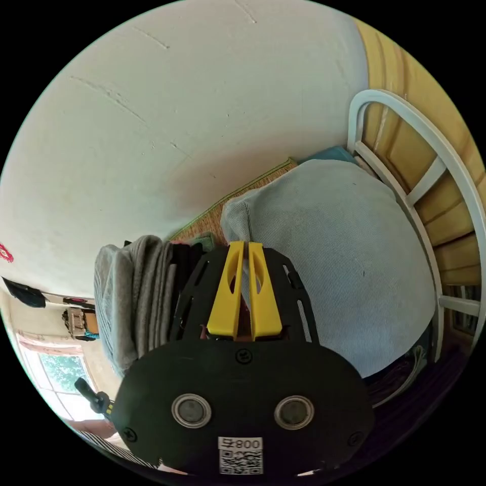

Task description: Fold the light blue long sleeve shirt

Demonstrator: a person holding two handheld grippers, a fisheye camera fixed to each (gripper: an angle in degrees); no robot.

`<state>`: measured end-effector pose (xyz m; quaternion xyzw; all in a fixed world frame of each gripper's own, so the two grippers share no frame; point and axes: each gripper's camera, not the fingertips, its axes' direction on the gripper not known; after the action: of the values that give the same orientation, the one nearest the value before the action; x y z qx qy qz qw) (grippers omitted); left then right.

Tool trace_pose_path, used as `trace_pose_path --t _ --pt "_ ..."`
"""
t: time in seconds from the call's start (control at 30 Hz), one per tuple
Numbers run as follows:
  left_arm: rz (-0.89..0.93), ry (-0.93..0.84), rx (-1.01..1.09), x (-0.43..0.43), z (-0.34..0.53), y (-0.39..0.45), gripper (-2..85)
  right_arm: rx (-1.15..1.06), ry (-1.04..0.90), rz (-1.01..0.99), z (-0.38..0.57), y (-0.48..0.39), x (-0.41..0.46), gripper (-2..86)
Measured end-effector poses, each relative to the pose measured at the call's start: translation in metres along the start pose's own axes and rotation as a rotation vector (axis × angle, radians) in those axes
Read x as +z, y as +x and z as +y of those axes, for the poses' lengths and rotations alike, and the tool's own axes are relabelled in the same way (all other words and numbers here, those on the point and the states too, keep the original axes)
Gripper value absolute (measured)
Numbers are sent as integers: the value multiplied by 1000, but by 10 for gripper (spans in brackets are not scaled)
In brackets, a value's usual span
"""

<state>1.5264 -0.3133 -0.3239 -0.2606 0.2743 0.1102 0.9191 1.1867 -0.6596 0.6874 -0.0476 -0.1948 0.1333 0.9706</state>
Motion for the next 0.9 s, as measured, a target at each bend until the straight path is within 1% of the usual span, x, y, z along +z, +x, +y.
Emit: trace_pose_path --t 0.03,0.2,0.3,0.53,0.73,0.83,0.9 --pt "1 -3 11 0 0 -7 1 10 14 -22 1 7 -8 15" --pt "24 10 28 -1 8 -39 1 105 160 -269 9 69 -90 10" --pt "56 29 26 -2 18 -60 2 104 248 -357 10 89 -144 9" --pt "86 63 52 -7 51 -110 3 46 393 -453 -2 100 -273 8" --pt "104 136 69 -22 93 -155 3 -68 483 -501 -32 58 -391 8" --pt "113 179 76 -31 119 -180 3 -134 519 -509 -52 16 -450 7" --pt "111 209 81 -38 137 -194 3 -203 535 -490 -68 -30 -496 7"
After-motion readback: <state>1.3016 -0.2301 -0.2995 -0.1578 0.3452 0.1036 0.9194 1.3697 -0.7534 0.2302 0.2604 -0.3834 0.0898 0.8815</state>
